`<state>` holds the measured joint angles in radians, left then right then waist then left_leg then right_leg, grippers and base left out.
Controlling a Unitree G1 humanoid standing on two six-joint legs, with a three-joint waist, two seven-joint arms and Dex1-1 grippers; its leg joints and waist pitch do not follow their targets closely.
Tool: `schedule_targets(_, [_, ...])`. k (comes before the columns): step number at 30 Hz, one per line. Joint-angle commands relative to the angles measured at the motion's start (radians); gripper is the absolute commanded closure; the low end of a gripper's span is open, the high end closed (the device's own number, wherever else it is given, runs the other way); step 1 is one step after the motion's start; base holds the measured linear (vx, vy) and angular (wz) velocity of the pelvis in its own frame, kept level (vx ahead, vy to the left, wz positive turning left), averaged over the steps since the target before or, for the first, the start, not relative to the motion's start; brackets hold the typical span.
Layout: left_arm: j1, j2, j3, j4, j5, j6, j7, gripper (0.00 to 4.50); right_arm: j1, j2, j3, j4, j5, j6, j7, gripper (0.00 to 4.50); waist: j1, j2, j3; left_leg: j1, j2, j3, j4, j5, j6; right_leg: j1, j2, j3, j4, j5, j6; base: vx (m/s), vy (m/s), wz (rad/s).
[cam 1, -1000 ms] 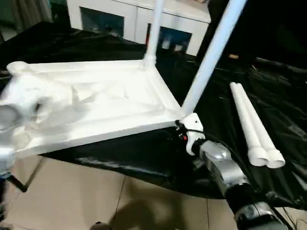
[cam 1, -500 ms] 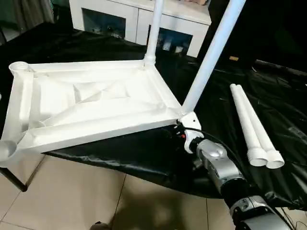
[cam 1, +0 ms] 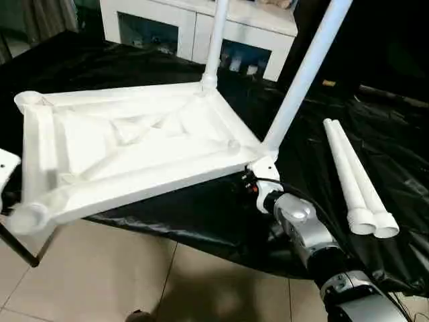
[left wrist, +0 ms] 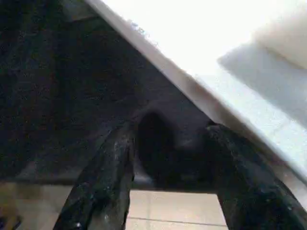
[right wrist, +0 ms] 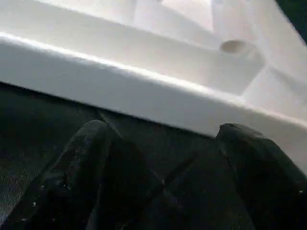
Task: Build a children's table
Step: Rotate table base
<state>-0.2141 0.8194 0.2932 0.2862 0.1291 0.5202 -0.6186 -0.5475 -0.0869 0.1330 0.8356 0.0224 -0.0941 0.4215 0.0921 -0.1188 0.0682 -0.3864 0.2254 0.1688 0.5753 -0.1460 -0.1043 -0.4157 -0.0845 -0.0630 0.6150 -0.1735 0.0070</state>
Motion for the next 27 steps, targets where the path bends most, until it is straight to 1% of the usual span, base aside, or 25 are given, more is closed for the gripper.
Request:
schedule_targets(1, [0.007,0.017,-0.038,-0.075,-0.052,0.034,-0.082,1.96,-0.007,-0.01,-0.005,0.009,-0.015,-0.018,0.004,0.59,-0.006,0.042,-0.053,0.033,0.007,-0.001,-0.084,-0.449,-0.053,0.02,-0.042,0.04,-0.073,-0.303,-0.167,0.0,0.0,0.0])
schedule_targets(2, [0.021,0.025,-0.052,-0.101,-0.067,0.051,-0.12,1.96,-0.006,-0.01,-0.004,0.01,-0.016,-0.018,0.007,0.59,-0.007,0.043,-0.054,0.031,0.006,-0.002,-0.086,-0.45,-0.053,0.022,-0.04,0.039,-0.073,-0.31,-0.165,0.0,0.0,0.0])
schedule_targets(4, [0.056,0.031,-0.093,-0.17,-0.094,0.095,-0.186,1.96,-0.007,-0.007,0.001,0.012,-0.019,-0.021,0.01,0.59,-0.008,0.045,-0.053,0.033,0.007,-0.001,-0.086,-0.451,-0.055,0.019,-0.039,0.04,-0.072,-0.307,-0.169,0.0,0.0,0.0])
schedule_targets(5, [0.066,0.024,-0.116,-0.199,-0.099,0.114,-0.201,1.96,-0.008,-0.006,0.002,0.012,-0.02,-0.021,0.011,0.59,-0.009,0.044,-0.052,0.033,0.008,0.0,-0.086,-0.452,-0.056,0.02,-0.04,0.04,-0.073,-0.305,-0.169,0.0,0.0,0.0])
schedule_targets(6, [0.072,0.019,-0.129,-0.218,-0.104,0.128,-0.21,1.96,-0.009,-0.005,0.002,0.013,-0.02,-0.023,0.011,0.59,-0.008,0.046,-0.052,0.035,0.008,0.001,-0.085,-0.452,-0.056,0.018,-0.039,0.041,-0.073,-0.302,-0.17,0.0,0.0,0.0])
schedule_targets(7, [0.072,0.0,-0.151,-0.242,-0.108,0.145,-0.209,1.96,-0.01,-0.005,0.002,0.012,-0.02,-0.024,0.013,0.59,-0.008,0.048,-0.054,0.037,0.008,0.002,-0.084,-0.457,-0.058,0.017,-0.038,0.042,-0.072,-0.301,-0.171,0.0,0.0,0.0])
schedule_targets(8, [0.072,0.0,-0.151,-0.242,-0.108,0.145,-0.209,1.96,-0.01,-0.005,0.002,0.012,-0.02,-0.024,0.013,0.59,-0.008,0.048,-0.053,0.037,0.008,0.002,-0.084,-0.457,-0.059,0.018,-0.038,0.042,-0.073,-0.302,-0.17,0.0,0.0,0.0])
schedule_targets(9, [0.067,-0.026,-0.178,-0.278,-0.113,0.172,-0.205,1.96,-0.01,-0.006,0.002,0.011,-0.019,-0.026,0.015,0.59,-0.008,0.048,-0.053,0.038,0.007,0.003,-0.083,-0.461,-0.059,0.016,-0.037,0.043,-0.074,-0.307,-0.168,0.0,0.0,0.0])
schedule_targets(10, [0.065,-0.03,-0.182,-0.284,-0.114,0.177,-0.204,1.96,-0.01,-0.006,0.002,0.011,-0.019,-0.026,0.015,0.59,-0.007,0.047,-0.053,0.037,0.007,0.002,-0.083,-0.462,-0.061,0.018,-0.037,0.042,-0.074,-0.313,-0.165,0.0,0.0,0.0])
schedule_targets(11, [0.052,-0.054,-0.208,-0.319,-0.125,0.205,-0.201,1.96,-0.009,-0.008,0.002,0.009,-0.019,-0.027,0.018,0.59,-0.007,0.05,-0.053,0.038,0.007,0.003,-0.083,-0.465,-0.062,0.017,-0.037,0.042,-0.075,-0.318,-0.163,0.0,0.0,0.0])
schedule_targets(13, [0.04,-0.068,-0.233,-0.349,-0.135,0.227,-0.204,1.96,-0.007,-0.011,0.001,0.005,-0.019,-0.028,0.022,0.59,-0.008,0.05,-0.053,0.04,0.006,0.002,-0.081,-0.483,-0.065,0.016,-0.036,0.042,-0.078,-0.346,-0.154,0.0,0.0,0.0])
schedule_targets(14, [0.03,-0.08,-0.246,-0.361,-0.143,0.234,-0.205,1.96,-0.005,-0.014,0.0,0.002,-0.019,-0.028,0.025,0.59,-0.008,0.049,-0.053,0.038,0.005,0.001,-0.082,-0.489,-0.066,0.017,-0.037,0.042,-0.08,-0.359,-0.15,0.0,0.0,0.0])
schedule_targets(15, [0.018,-0.093,-0.258,-0.369,-0.145,0.233,-0.205,1.96,-0.003,-0.017,-0.001,-0.003,-0.018,-0.028,0.029,0.59,-0.011,0.046,-0.054,0.034,0.004,-0.001,-0.082,-0.492,-0.066,0.02,-0.038,0.04,-0.083,-0.388,-0.139,0.0,0.0,0.0])
schedule_targets(16, [0.007,-0.107,-0.269,-0.377,-0.15,0.237,-0.207,1.96,-0.001,-0.019,-0.002,-0.006,-0.019,-0.027,0.033,0.59,-0.011,0.045,-0.055,0.033,0.004,-0.001,-0.081,-0.488,-0.066,0.021,-0.038,0.04,-0.083,-0.389,-0.137,0.0,0.0,0.0])
schedule_targets(17, [-0.006,-0.124,-0.283,-0.383,-0.157,0.243,-0.21,1.96,0.001,-0.021,-0.002,-0.009,-0.021,-0.028,0.037,0.59,-0.012,0.047,-0.058,0.034,0.004,-0.001,-0.08,-0.484,-0.067,0.021,-0.038,0.041,-0.082,-0.386,-0.136,0.0,0.0,0.0])
schedule_targets(18, [-0.014,-0.135,-0.291,-0.387,-0.162,0.248,-0.212,1.96,0.001,-0.023,-0.001,-0.01,-0.022,-0.029,0.039,0.59,-0.011,0.047,-0.057,0.037,0.004,0.0,-0.079,-0.486,-0.067,0.018,-0.036,0.04,-0.085,-0.389,-0.134,0.0,0.0,0.0])
schedule_targets(19, [-0.031,-0.156,-0.318,-0.383,-0.16,0.25,-0.213,1.96,0.005,-0.026,-0.002,-0.018,-0.021,-0.03,0.049,0.59,-0.013,0.049,-0.06,0.033,0.003,-0.001,-0.079,-0.481,-0.066,0.022,-0.038,0.04,-0.083,-0.389,-0.134,0.0,0.0,0.0])
schedule_targets(20, [-0.036,-0.163,-0.327,-0.382,-0.158,0.25,-0.212,1.96,0.006,-0.028,-0.002,-0.021,-0.02,-0.03,0.052,0.59,-0.015,0.047,-0.059,0.031,0.003,-0.001,-0.079,-0.482,-0.066,0.023,-0.037,0.039,-0.085,-0.393,-0.131,0.0,0.0,0.0])
schedule_targets(21, [-0.036,-0.163,-0.327,-0.382,-0.158,0.25,-0.212,1.96,0.006,-0.028,-0.002,-0.021,-0.02,-0.03,0.052,0.59,-0.013,0.045,-0.06,0.034,0.003,-0.001,-0.077,-0.48,-0.065,0.021,-0.037,0.039,-0.086,-0.393,-0.13,0.0,0.0,0.0])
schedule_targets(22, [-0.061,-0.19,-0.363,-0.358,-0.141,0.239,-0.207,1.96,0.01,-0.032,-0.003,-0.031,-0.016,-0.029,0.066,0.59,-0.015,0.044,-0.061,0.032,0.003,-0.001,-0.078,-0.473,-0.065,0.023,-0.036,0.039,-0.085,-0.39,-0.13,0.0,0.0,0.0])
schedule_targets(23, [-0.09,-0.224,-0.392,-0.324,-0.128,0.223,-0.199,1.96,0.015,-0.039,-0.003,-0.047,-0.011,-0.024,0.082,0.59,-0.015,0.05,-0.064,0.033,0.003,-0.001,-0.077,-0.472,-0.066,0.023,-0.036,0.039,-0.084,-0.387,-0.13,0.0,0.0,0.0])
schedule_targets(24, [-0.11,-0.248,-0.411,-0.298,-0.121,0.209,-0.187,1.96,0.02,-0.046,-0.004,-0.061,-0.008,-0.02,0.091,0.59,-0.013,0.053,-0.065,0.038,0.003,0.001,-0.074,-0.469,-0.065,0.02,-0.034,0.039,-0.086,-0.376,-0.129,0.0,0.0,0.0])
schedule_targets(25, [-0.11,-0.248,-0.411,-0.298,-0.121,0.209,-0.187,1.96,0.02,-0.046,-0.004,-0.061,-0.008,-0.02,0.091,0.59,-0.012,0.05,-0.064,0.04,0.002,0.004,-0.073,-0.473,-0.062,0.018,-0.032,0.039,-0.091,-0.377,-0.129,0.0,0.0,0.0])
schedule_targets(26, [-0.143,-0.29,-0.439,-0.258,-0.116,0.184,-0.165,1.96,0.035,-0.063,-0.005,-0.097,-0.002,-0.008,0.109,0.59,-0.015,0.048,-0.064,0.033,0.0,0.001,-0.074,-0.474,-0.059,0.025,-0.033,0.038,-0.092,-0.4,-0.121,0.0,0.0,0.0])
schedule_targets(27, [-0.156,-0.308,-0.45,-0.242,-0.115,0.174,-0.157,1.96,0.042,-0.072,-0.006,-0.115,0.001,-0.002,0.117,0.59,-0.013,0.046,-0.068,0.032,0.001,0.001,-0.072,-0.465,-0.058,0.027,-0.036,0.038,-0.089,-0.395,-0.121,0.0,0.0,0.0])
